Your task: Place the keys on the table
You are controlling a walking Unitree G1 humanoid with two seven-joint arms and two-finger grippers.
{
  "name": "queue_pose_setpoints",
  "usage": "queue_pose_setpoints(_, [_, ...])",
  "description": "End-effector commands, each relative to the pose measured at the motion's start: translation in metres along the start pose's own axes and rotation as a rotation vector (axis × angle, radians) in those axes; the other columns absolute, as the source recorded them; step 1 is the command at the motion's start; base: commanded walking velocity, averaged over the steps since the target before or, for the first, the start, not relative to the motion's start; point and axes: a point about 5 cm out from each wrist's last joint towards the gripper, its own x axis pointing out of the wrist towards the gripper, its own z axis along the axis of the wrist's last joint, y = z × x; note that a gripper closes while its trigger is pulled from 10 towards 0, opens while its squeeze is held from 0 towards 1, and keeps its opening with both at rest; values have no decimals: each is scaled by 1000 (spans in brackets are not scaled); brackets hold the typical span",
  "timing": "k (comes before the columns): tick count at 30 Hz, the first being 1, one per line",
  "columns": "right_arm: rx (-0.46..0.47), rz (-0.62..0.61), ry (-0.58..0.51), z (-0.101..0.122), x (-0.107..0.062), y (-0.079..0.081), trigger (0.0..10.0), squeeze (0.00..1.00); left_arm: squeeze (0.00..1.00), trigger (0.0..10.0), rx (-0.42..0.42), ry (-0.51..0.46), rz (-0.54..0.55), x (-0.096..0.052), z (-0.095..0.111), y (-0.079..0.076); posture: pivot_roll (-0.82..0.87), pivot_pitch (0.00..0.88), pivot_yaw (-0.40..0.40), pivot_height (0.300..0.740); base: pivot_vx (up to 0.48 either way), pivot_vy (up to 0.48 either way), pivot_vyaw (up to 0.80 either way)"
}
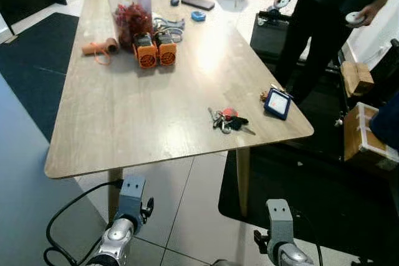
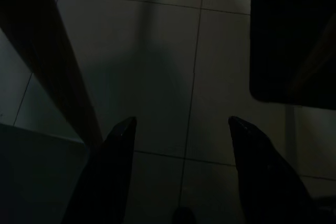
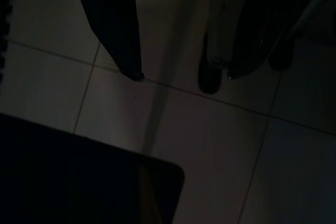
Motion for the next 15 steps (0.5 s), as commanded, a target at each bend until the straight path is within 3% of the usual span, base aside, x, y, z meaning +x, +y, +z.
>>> queue_pose_setpoints(1, [10, -8, 15, -4, -1, -1, 10000, 0, 0, 10000, 65, 33, -11, -1, -4, 1, 47, 63, -59, 740, 0, -480, 0])
queue_pose_setpoints(4, [10, -8, 15, -4, -1, 0, 10000, 0, 0, 10000, 94, 41, -19, 0, -4, 0, 47, 61, -58, 740, 0, -480, 0])
queue_pose_setpoints(7, [12, -8, 15, -4, -1, 0, 10000, 0, 0, 10000, 54, 39, -3, 0, -4, 1, 47, 57, -57, 740, 0, -480, 0])
queue_pose_setpoints(15, [11, -11, 17, -5, -1, -1, 10000, 0, 0, 10000, 24, 43, 3, 0, -4, 2, 49, 50, -56, 740, 0, 0, 0])
